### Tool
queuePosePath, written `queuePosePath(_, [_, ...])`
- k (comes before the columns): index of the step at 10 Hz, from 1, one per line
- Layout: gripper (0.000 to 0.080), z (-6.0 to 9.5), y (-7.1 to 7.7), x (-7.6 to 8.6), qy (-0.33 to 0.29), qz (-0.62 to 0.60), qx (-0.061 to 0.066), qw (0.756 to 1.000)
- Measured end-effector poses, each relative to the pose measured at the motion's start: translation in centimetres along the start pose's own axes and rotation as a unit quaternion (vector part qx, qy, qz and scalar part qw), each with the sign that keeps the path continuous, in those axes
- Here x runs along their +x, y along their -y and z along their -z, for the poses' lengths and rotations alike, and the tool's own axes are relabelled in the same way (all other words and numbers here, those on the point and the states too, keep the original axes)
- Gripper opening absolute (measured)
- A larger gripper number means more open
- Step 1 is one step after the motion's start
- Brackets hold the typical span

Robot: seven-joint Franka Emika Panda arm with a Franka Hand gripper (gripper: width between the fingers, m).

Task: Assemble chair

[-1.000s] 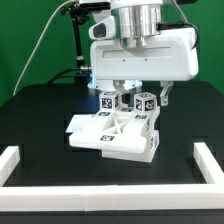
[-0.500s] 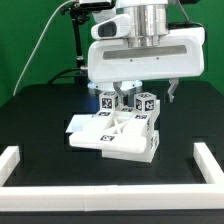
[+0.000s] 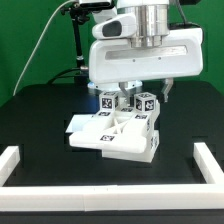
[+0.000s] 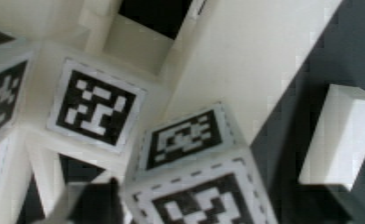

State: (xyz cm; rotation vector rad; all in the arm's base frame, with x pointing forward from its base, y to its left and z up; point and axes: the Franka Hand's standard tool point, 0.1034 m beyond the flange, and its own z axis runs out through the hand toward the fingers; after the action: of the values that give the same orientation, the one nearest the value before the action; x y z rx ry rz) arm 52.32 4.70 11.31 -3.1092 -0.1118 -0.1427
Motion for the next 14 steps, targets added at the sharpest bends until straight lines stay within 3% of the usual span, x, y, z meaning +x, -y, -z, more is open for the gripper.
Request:
queuePosePath(1, [0.0282,-0.01,0.01,0.00,0.000,-0.048,0.000,0.999])
queuePosePath(5, [0.0284,-0.02,0.04,0.00,0.000,-0.171,0.001,0.985])
queuePosePath(9, [0.0284,0.03,0.32,0.13,-0.003,-0.305,0.003,0.952])
queuePosePath(13, [0.0285,0.08,0.47,0.22,-0.003,-0.430,0.008,0.903])
queuePosePath(14, [0.0285,0.07,0.47,0.21,-0.003,-0.429,0.008,0.903])
